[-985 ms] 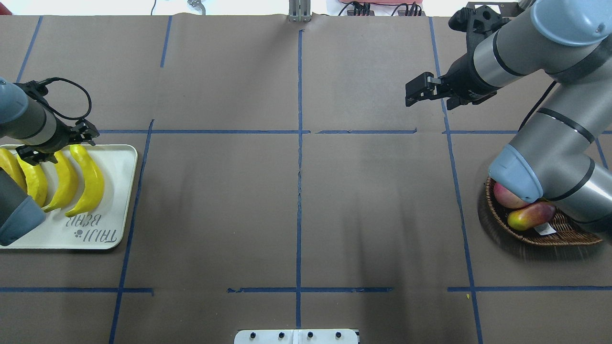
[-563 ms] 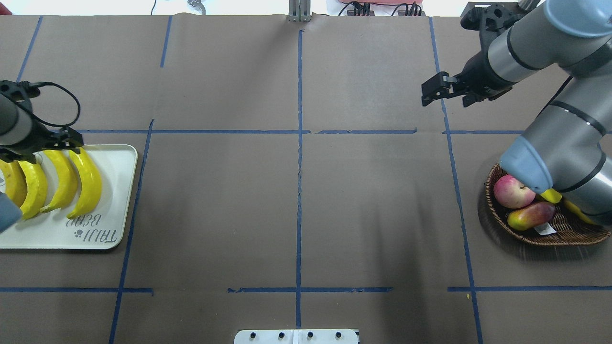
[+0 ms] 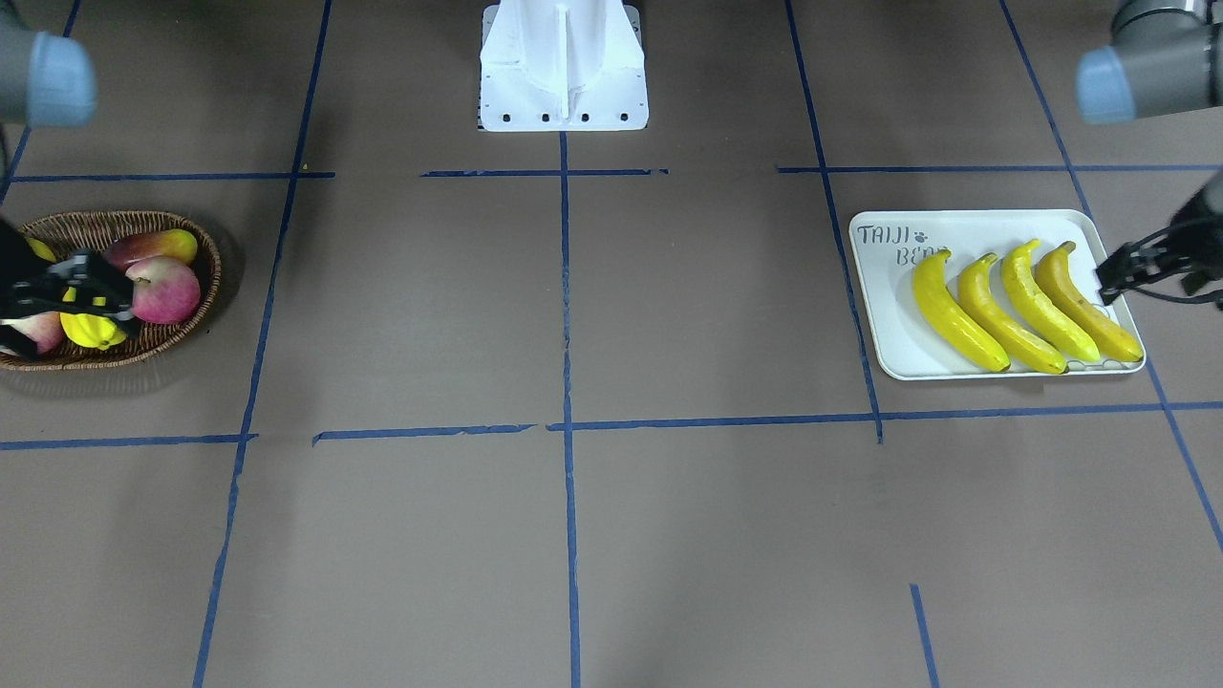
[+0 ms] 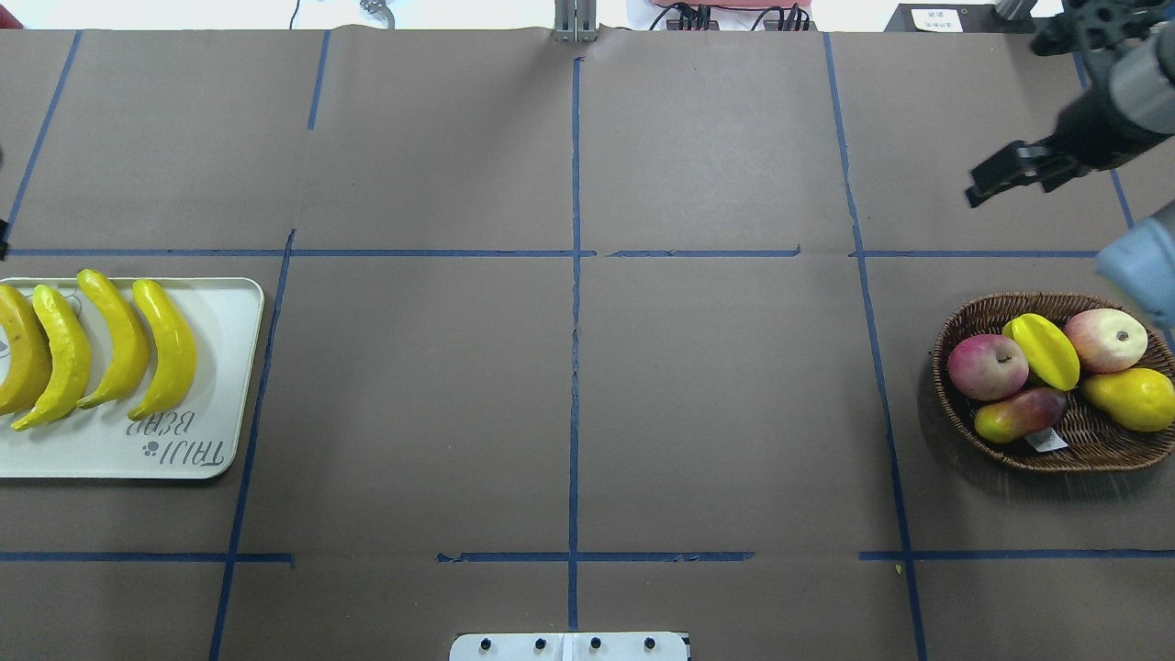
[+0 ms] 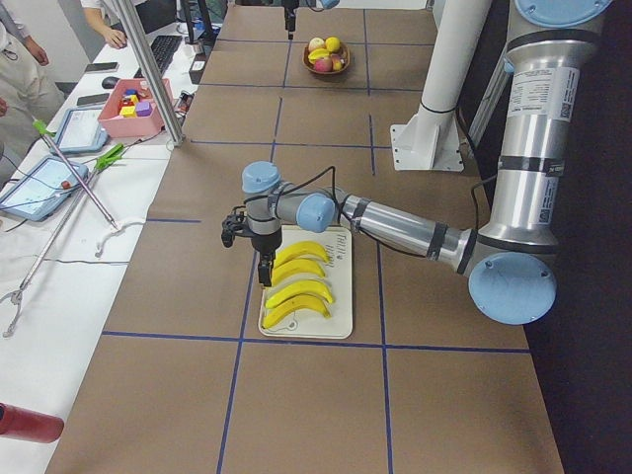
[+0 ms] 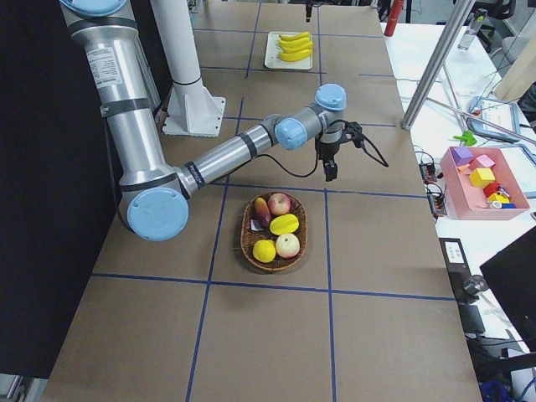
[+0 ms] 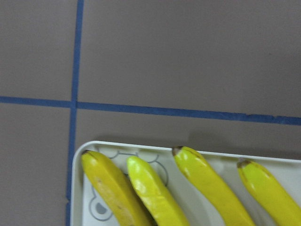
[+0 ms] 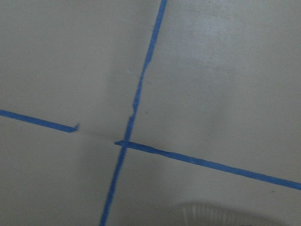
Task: Transfer all bananas from basket to plate
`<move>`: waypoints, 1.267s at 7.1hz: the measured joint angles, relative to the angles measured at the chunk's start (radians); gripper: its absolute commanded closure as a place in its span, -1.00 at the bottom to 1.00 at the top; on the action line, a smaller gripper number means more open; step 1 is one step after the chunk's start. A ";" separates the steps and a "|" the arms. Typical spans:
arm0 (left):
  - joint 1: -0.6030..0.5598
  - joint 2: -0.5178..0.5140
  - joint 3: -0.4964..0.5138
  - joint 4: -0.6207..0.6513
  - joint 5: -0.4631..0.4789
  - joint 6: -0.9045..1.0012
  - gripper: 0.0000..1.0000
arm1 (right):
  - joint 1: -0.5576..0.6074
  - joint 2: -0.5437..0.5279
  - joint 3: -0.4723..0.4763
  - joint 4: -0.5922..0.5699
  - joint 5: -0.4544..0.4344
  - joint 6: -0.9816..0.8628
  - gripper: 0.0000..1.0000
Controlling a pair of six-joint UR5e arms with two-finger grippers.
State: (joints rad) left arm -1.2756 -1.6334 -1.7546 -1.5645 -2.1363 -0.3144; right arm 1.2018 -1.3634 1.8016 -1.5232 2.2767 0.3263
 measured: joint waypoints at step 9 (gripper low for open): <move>-0.254 0.029 0.129 0.109 -0.191 0.459 -1.00 | 0.355 -0.050 -0.288 -0.135 0.049 -0.498 -0.99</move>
State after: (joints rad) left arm -1.5298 -1.6046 -1.6254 -1.4554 -2.3278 0.1448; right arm 1.5563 -1.4138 1.5137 -1.6579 2.3257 -0.1716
